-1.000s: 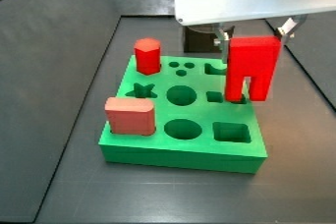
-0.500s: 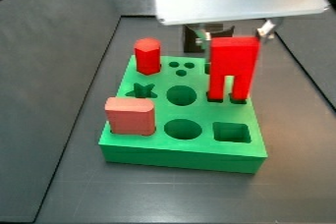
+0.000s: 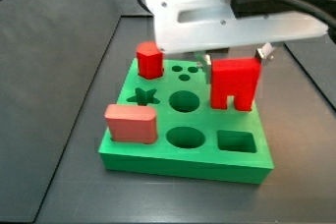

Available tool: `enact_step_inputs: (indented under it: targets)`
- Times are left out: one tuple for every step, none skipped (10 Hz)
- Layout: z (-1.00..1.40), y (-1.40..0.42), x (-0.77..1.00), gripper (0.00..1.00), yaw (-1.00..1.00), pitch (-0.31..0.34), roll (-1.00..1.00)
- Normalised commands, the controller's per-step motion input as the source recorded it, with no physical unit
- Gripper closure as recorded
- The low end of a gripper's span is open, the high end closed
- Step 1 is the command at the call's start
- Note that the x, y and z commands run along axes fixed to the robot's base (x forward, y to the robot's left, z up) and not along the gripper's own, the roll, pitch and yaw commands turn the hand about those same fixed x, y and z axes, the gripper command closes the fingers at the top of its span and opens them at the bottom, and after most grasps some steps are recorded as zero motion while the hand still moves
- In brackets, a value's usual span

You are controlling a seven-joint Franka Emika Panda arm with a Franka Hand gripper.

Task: Pick up the double-square object. Move up. Move to above the board. Insert the double-square object.
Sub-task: Insert the double-square object.

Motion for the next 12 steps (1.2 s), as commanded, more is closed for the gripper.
enact_step_inputs:
  targets:
    - [-0.57,0.00,0.15,1.00,0.47,-0.033,0.34]
    - [-0.60,0.00,0.11,1.00,0.44,-0.026,0.32]
    - [-0.43,-0.04,0.08,1.00,0.33,0.000,0.41]
    - [-0.18,-0.18,0.33,1.00,0.13,0.117,0.50]
    - [-0.39,-0.31,0.37,1.00,0.00,0.226,0.37]
    - [-0.46,-0.27,0.28,1.00,-0.08,0.244,0.31]
    - [0.00,0.08,-0.02,1.00,0.00,0.000,-0.06]
    - [0.00,0.07,0.00,1.00,0.00,0.000,-0.02]
    - [-0.24,-0.09,0.22,1.00,-0.01,0.247,0.40]
    - [0.00,0.03,0.39,1.00,-0.01,0.421,0.41]
    - [0.03,0.04,0.31,1.00,-0.02,0.450,0.39]
    - [-0.07,0.00,0.49,1.00,0.00,0.443,0.32]
